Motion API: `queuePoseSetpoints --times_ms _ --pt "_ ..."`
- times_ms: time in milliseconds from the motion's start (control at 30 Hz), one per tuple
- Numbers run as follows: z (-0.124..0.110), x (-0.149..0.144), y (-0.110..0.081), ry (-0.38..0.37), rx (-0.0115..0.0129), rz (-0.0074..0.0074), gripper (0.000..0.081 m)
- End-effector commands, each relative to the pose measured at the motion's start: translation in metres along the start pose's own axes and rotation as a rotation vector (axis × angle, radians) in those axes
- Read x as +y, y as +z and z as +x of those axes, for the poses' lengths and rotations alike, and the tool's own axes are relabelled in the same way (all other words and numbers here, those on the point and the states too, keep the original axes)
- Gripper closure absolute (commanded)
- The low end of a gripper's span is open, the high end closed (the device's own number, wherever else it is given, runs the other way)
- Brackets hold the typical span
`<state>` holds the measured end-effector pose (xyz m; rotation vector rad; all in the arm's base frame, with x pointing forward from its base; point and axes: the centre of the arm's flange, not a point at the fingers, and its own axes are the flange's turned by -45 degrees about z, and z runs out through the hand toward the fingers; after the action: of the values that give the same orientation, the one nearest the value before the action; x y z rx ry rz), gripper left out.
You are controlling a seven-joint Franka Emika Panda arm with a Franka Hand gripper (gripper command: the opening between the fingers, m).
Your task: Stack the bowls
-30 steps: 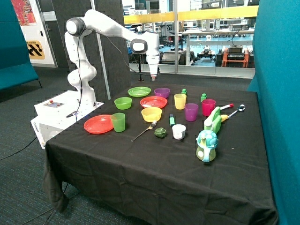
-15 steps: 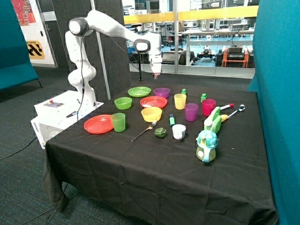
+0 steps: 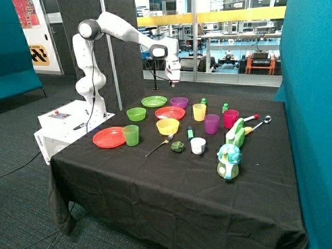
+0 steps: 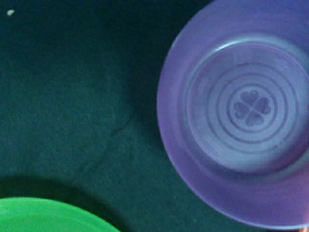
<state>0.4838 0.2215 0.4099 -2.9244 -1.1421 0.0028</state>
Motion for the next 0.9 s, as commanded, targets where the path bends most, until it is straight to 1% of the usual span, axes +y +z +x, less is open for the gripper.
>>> queuePoseSetpoints --times_ms 0,67,167,200,333,500,533,667,733,867 --pt "0.014 -0.008 0.011 -0.007 0.0009 -0.0026 0.0405" --pt "0.016 -0.010 0.014 -0.011 0.0009 -0.0026 0.0435" --pt "0.018 -0.015 0.018 -0.021 0.0009 -0.0026 0.0447" --pt "0.017 -0.018 0.021 -0.032 0.0009 -0.0026 0.0471" --pt "0.014 -0.027 0.029 -0.041 0.0008 -0.0026 0.0520" --pt "0.012 -0.032 0.037 -0.044 0.0008 -0.0026 0.0545" --pt "0.012 -0.033 0.039 -0.042 0.0008 -0.0026 0.0540" --pt "0.015 -0.031 0.047 -0.025 0.0009 -0.0026 0.0467" --pt "0.017 -0.030 0.048 -0.021 0.0009 -0.0026 0.0472" --pt "0.026 -0.028 0.049 -0.021 0.0009 -0.0026 0.0451"
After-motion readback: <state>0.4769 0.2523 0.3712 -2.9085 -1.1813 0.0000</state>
